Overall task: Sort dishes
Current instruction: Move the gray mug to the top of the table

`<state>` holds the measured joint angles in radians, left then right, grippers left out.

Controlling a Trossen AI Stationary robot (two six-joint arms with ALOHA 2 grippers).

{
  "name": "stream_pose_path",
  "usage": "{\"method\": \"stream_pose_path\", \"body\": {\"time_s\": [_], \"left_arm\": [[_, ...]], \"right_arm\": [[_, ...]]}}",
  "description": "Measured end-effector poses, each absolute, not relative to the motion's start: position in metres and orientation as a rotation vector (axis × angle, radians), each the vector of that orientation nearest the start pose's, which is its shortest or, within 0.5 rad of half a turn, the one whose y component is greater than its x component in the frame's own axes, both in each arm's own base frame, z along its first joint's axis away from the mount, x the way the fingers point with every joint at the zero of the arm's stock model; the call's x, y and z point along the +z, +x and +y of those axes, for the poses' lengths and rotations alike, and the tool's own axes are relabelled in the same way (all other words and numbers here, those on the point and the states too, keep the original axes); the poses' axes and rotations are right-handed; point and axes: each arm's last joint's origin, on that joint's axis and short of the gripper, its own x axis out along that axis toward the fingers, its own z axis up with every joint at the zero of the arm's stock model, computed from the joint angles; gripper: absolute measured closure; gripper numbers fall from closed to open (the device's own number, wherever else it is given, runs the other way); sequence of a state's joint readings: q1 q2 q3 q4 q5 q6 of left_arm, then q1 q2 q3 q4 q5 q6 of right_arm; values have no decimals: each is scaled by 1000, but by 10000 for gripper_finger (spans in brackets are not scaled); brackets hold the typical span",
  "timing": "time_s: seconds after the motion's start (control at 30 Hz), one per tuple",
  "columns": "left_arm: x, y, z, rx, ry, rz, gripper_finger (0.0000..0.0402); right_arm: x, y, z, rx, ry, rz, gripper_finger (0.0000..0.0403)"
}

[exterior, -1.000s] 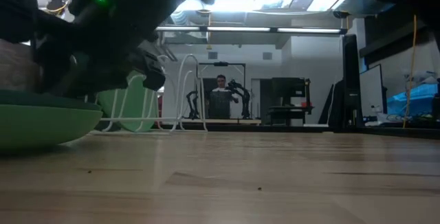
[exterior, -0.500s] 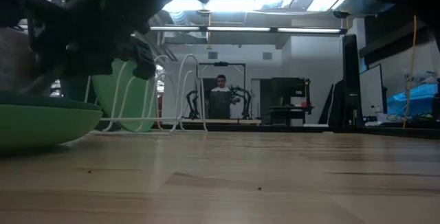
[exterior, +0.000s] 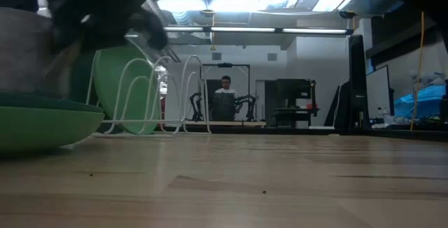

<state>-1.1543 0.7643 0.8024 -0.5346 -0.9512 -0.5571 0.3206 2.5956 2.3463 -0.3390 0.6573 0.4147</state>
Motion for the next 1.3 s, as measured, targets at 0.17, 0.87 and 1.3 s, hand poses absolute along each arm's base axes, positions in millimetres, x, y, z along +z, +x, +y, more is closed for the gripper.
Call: {"method": "stream_pose_path", "body": {"time_s": [0.17,0.87,1.3], "left_arm": [[321,77,-116,-113,-127,257,219],[334,67,-90,-107,-162,181,219],[335,72,-86,-20,-133,163,219]], "right_arm": [[213,535,161,-480,68,498,347],[301,437,151,-685,-174,803,347],[296,410,109,-814,-346,1032,346]]}}
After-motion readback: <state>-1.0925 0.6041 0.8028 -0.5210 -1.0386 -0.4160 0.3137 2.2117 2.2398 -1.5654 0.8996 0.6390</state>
